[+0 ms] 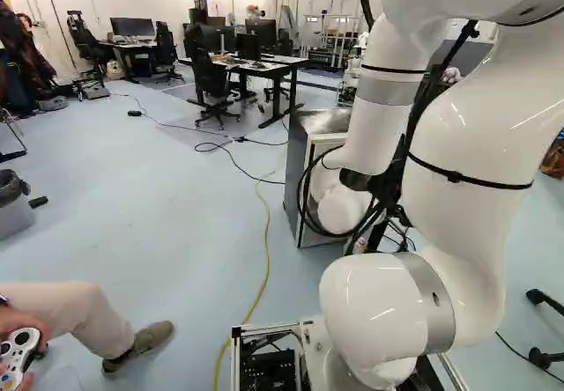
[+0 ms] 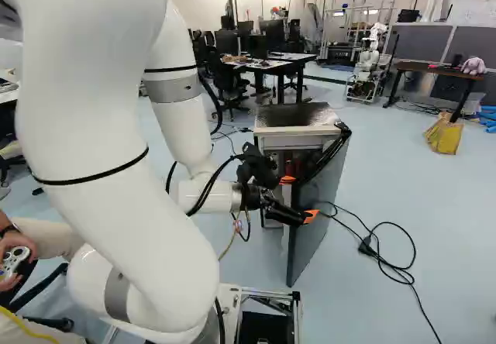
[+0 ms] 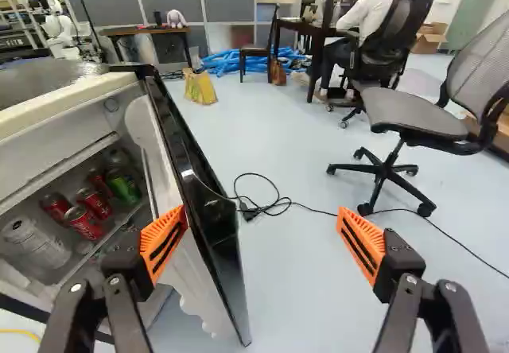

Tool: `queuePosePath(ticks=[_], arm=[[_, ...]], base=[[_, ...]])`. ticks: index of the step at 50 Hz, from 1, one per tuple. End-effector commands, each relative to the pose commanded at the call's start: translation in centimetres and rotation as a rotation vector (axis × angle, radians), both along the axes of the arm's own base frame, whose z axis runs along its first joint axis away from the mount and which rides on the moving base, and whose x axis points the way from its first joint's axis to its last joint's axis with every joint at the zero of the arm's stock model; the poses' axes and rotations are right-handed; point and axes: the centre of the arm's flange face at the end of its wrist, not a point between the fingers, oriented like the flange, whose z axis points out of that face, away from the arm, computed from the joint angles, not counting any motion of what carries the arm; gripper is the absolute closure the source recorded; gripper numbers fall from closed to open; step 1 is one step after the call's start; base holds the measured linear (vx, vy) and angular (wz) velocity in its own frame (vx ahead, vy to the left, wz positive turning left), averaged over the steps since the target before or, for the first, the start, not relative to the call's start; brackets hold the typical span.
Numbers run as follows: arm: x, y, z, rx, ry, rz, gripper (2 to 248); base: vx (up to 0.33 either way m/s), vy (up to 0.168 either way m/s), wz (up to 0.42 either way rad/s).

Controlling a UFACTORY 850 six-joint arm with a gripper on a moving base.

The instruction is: Grab a drink from the fridge

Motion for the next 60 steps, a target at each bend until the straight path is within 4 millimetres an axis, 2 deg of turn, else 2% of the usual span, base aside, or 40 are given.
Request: queuePosePath(ticks=[27, 60], arm=[[-1.9, -2.2, 0.2, -0.024, -0.005, -0.135, 3], [-1.7, -6.1, 0.2, -0.027, -0.017, -0.29, 3]], base=[[0.0, 0.0, 0.0], [0.0, 0.0, 0.0]])
